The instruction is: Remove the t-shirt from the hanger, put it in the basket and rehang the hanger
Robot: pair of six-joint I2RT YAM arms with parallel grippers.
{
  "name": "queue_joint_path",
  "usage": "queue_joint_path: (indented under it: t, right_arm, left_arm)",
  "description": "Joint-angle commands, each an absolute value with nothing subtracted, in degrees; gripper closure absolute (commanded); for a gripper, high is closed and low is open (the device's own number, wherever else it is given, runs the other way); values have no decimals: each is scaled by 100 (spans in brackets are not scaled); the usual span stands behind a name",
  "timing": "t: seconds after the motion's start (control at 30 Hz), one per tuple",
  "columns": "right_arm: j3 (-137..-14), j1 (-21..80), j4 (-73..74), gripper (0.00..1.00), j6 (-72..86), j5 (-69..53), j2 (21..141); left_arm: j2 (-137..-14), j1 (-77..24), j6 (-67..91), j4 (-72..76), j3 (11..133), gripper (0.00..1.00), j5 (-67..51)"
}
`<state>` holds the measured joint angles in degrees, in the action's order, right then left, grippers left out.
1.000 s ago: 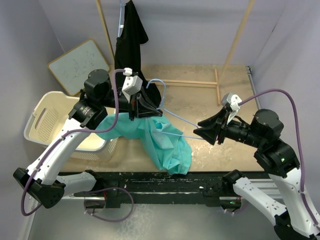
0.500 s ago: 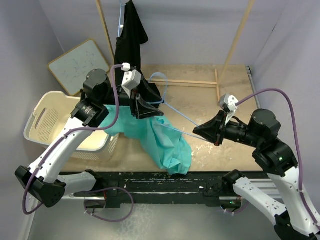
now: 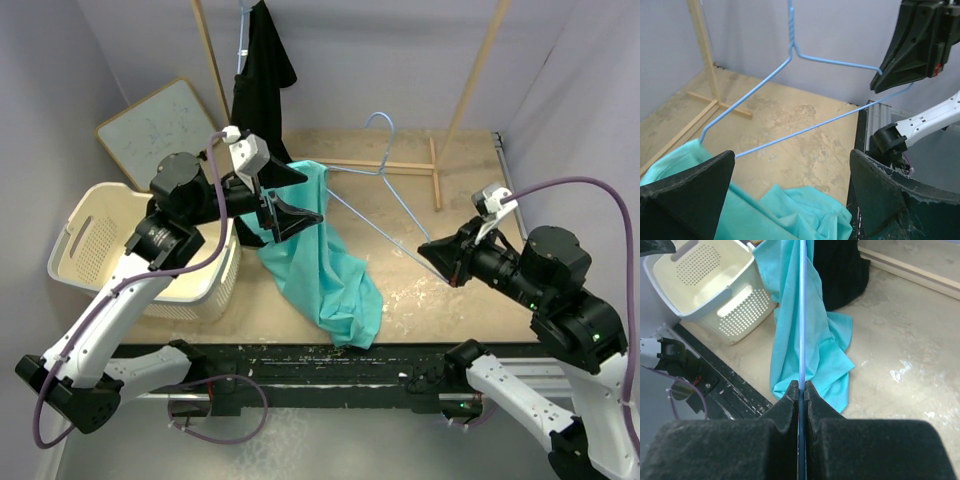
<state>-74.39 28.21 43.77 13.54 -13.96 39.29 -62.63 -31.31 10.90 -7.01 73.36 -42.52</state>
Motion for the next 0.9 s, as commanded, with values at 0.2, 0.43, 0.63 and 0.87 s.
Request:
queue_joint_path:
  t: [0.2,0.43,0.63,0.87]
  right_arm:
    - [-8217,2798,5757,100,1277,-1726,4319]
    - [-8303,2799,6183,100,1575,-1617,4159]
    - [-8637,2802,6356,100,1763,-519,4288]
    - [-8572,2804,5462,100,2081,2029,4574]
  left_arm:
    - [-5783,-3142,747,-1498,7136,1,-2976]
    - [-5627,-3146,721,-1504,6855,2,-2980]
    - [-5602,-3146,683,-1652,6666,6,-2972]
    - [-5486,-3146,815,-1618,6121,8,-2900]
